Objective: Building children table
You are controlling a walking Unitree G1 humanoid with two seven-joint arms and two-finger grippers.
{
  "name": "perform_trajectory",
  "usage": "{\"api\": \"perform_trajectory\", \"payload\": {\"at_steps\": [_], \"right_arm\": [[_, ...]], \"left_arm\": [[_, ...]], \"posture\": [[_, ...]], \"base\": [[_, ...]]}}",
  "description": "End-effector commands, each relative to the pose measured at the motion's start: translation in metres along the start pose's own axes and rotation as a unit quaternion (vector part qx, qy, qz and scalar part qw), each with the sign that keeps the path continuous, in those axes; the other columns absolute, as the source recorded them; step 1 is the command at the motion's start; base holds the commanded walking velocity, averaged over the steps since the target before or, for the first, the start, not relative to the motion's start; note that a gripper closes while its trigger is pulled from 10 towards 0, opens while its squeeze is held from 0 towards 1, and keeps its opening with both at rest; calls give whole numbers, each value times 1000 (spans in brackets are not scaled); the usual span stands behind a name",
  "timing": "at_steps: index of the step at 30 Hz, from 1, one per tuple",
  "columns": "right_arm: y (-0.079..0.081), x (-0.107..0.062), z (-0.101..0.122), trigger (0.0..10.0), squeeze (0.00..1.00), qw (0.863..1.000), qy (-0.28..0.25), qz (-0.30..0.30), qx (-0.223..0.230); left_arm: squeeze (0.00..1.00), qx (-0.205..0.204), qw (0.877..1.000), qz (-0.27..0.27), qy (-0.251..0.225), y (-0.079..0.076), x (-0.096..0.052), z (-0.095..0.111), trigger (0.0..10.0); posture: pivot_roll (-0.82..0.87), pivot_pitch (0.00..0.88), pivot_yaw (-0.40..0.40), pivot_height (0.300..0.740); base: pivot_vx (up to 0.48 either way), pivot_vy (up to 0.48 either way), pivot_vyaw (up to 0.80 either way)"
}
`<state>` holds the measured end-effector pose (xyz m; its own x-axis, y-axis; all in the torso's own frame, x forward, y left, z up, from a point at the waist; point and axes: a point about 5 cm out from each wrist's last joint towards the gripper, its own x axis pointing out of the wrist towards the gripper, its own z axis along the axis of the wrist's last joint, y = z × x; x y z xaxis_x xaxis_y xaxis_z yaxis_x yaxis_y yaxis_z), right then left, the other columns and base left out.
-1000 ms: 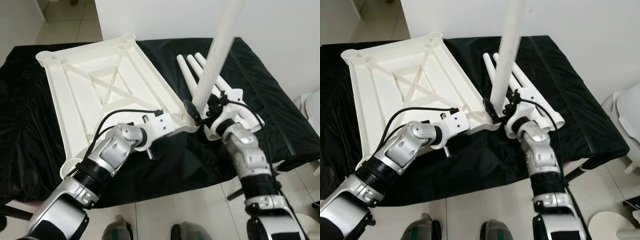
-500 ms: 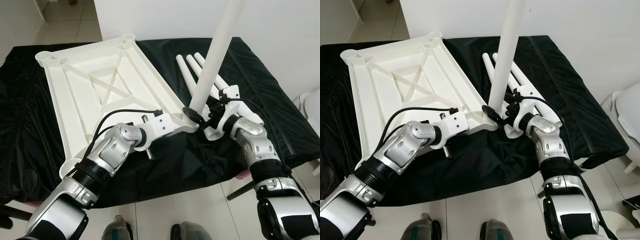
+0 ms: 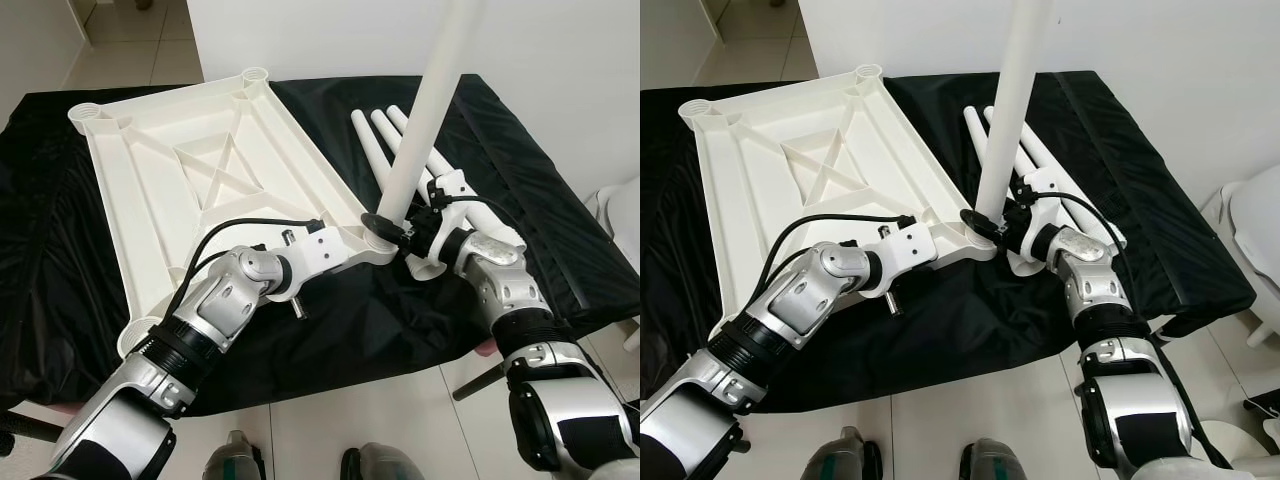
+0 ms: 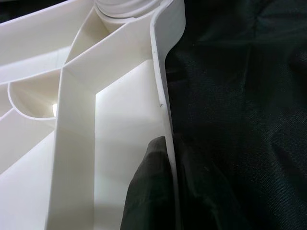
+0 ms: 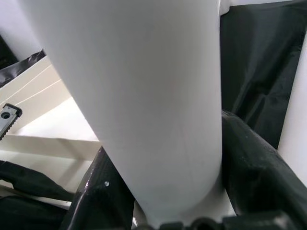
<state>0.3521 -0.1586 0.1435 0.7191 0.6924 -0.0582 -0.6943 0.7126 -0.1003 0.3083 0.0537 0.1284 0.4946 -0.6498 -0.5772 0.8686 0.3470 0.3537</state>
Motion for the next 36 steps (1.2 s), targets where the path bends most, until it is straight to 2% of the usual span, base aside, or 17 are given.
{"api": "perform_trajectory", "payload": {"at_steps": [1, 8, 12, 14, 15, 17, 19, 20, 22, 25, 28, 29, 31, 32, 33, 34, 36], "right_arm": [[6, 2, -7, 0, 0, 999, 1, -26, 25], [21, 7, -9, 0, 0, 993, -21, -106, 45], [34, 11, -10, 0, 0, 981, -35, -175, 79], [36, 13, -9, 0, 0, 964, -39, -245, 98], [36, 13, -9, 0, 0, 964, -39, -245, 98], [36, 11, -9, 0, 0, 941, -38, -322, 95], [36, 11, -9, 0, 0, 941, -38, -322, 95], [39, 10, -10, 0, 0, 926, -37, -362, 102], [47, 12, -14, 0, 0, 919, -24, -376, 114], [60, 17, -17, 0, 0, 925, -16, -358, 124], [59, 14, -16, 0, 0, 928, -19, -352, 116], [57, 12, -16, 10000, 0, 931, -21, -348, 112], [53, 10, -14, 10000, 0, 939, -30, -325, 112], [51, 9, -14, 10000, 86, 942, -29, -318, 109], [51, 9, -14, 10000, 86, 942, -29, -318, 109], [46, 6, -13, 10000, 1000, 945, -29, -310, 102], [46, 6, -13, 10000, 1000, 945, -29, -310, 102]], "left_arm": [[0, 11, 1000, 16, 23, -1, -2, -9, 10000], [0, 11, 1000, 17, 24, -1, -4, -11, 10000], [0, 5, 1000, 17, 22, -2, -4, -12, 10000], [0, 4, 1000, 17, 21, -1, -4, -11, 10000], [0, 4, 1000, 17, 21, -1, -4, -11, 10000], [0, 5, 1000, 17, 20, -2, -4, -11, 10000], [0, 5, 1000, 17, 20, -2, -4, -11, 10000], [0, 6, 1000, 16, 19, -2, -4, -11, 10000], [0, 6, 1000, 16, 19, -2, -4, -11, 10000], [0, 7, 1000, 15, 18, -3, -4, -11, 10000], [0, 10, 1000, 12, 19, -5, -4, -12, 10000], [0, 10, 1000, 12, 20, -5, -4, -12, 10000], [0, 10, 1000, 13, 20, -5, -5, -13, 10000], [0, 10, 1000, 14, 20, -5, -5, -13, 10000], [0, 10, 1000, 14, 20, -5, -5, -13, 10000], [0, 9, 1000, 14, 20, -4, -4, -13, 10000], [0, 9, 1000, 14, 20, -4, -4, -13, 10000]], "posture": [[-55, 0, 9, 740], [-57, 0, 5, 740], [-59, 0, 1, 740], [-60, 0, 0, 740], [-60, 0, 0, 740], [-61, 0, -2, 740], [-61, 0, -2, 740], [-57, 0, -7, 740], [-54, 0, -7, 740], [-53, 0, -6, 740], [-56, 0, -9, 740], [-56, 0, -10, 740], [-56, 0, -10, 740], [-59, 0, -12, 740], [-59, 0, -12, 740], [-60, 0, -14, 740], [-60, 0, -14, 740]], "base": [[0, 0, 0], [0, 0, 0], [0, 0, 0], [0, 0, 0], [0, 0, 0], [0, 0, 0], [0, 0, 0], [0, 0, 0], [0, 0, 0], [0, 0, 0], [0, 0, 0], [0, 0, 0], [0, 0, 0], [0, 0, 0], [0, 0, 0], [0, 0, 0], [0, 0, 0]]}}
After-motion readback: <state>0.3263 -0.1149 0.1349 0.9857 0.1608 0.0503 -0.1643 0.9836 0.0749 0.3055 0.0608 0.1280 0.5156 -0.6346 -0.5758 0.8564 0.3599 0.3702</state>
